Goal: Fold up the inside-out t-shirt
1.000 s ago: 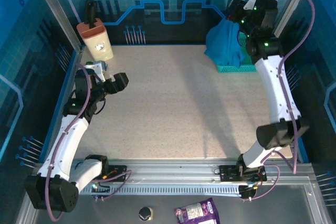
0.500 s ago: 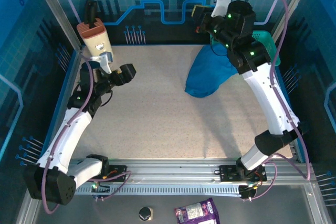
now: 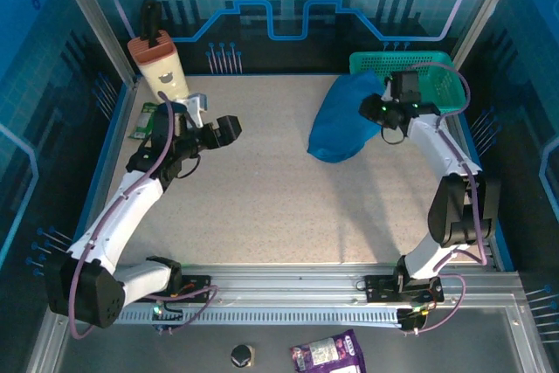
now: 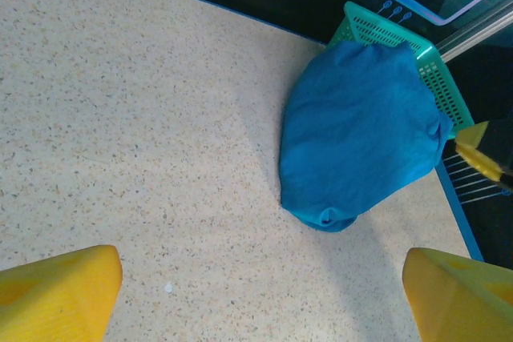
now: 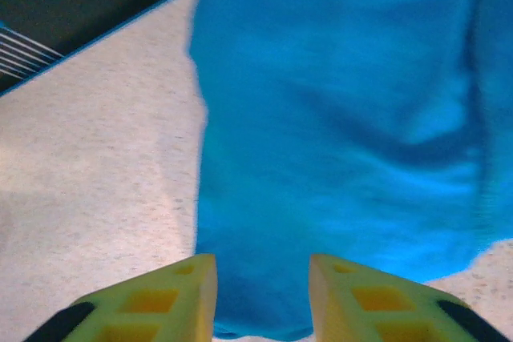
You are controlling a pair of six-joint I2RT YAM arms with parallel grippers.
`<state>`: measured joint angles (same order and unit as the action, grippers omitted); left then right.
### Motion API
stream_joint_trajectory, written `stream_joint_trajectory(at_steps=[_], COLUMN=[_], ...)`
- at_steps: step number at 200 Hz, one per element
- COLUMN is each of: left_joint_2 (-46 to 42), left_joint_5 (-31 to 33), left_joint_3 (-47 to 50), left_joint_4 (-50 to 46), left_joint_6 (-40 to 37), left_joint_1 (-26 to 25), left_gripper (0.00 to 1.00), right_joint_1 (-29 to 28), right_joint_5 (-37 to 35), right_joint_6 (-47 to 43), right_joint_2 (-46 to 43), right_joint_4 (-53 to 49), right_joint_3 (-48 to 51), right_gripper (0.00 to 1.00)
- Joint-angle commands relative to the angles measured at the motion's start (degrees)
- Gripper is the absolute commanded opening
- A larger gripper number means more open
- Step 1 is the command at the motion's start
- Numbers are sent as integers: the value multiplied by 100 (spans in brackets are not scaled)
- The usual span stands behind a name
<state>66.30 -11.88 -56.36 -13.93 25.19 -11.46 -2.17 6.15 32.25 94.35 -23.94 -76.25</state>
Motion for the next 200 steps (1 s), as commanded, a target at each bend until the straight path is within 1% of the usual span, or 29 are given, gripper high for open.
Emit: stream_joint_trajectory(at_steps=[1,17,37,51,65,73,81,90,99,105,112,116,124,133,140,162,200], left_joint_2=[73,81,67,66,53,48,28,7,-35,-47,-74,-91,-112,-125,-142,-239,-360], left_joint_5=[-28,-2,37,55,71,97,111,141,167,183,194,202,234,254,281,376,603], left_joint_3=[116,134,169,178,178,165,152,140,143,150,160,167,169,161,152,129,0], left_joint_4=[-105,-135,-136,-144,-175,-213,-255,-293,-314,-320,-316,-312,-310,-328,-329,-330,-437], left_joint_6=[-14,9,31,44,45,47,31,36,23,30,29,31,36,23,21,10,-133], left_joint_1=[-100,-141,-180,-198,-211,-218,-231,-233,-246,-249,-251,-251,-256,-267,-268,-271,-273], left_gripper=[91,91,91,91,91,91,91,91,91,91,91,92,92,91,91,91,92], right_joint_1=[358,600,731,782,823,844,855,859,843,827,800,786,751,691,639,351,-446], right_joint_5=[1102,1484,1643,1687,1753,1876,1982,2051,2065,2058,2035,2007,2004,2028,2060,2090,1599], right_joint_6=[374,567,629,599,613,652,704,735,760,761,772,782,774,779,805,745,273], right_joint_2=[135,258,435,584,744,819,867,867,803,724,633,571,434,279,146,-284,-732], right_joint_4=[989,1483,1809,1917,1988,2105,2172,2246,2307,2339,2344,2326,2273,2192,2101,1667,582], right_joint_3=[518,933,1187,1204,1166,1165,1146,1138,1162,1179,1199,1207,1186,1150,1099,714,-510], right_gripper=[47,61,71,74,74,73,70,62,52,42,34,27,16,6,1,0,0])
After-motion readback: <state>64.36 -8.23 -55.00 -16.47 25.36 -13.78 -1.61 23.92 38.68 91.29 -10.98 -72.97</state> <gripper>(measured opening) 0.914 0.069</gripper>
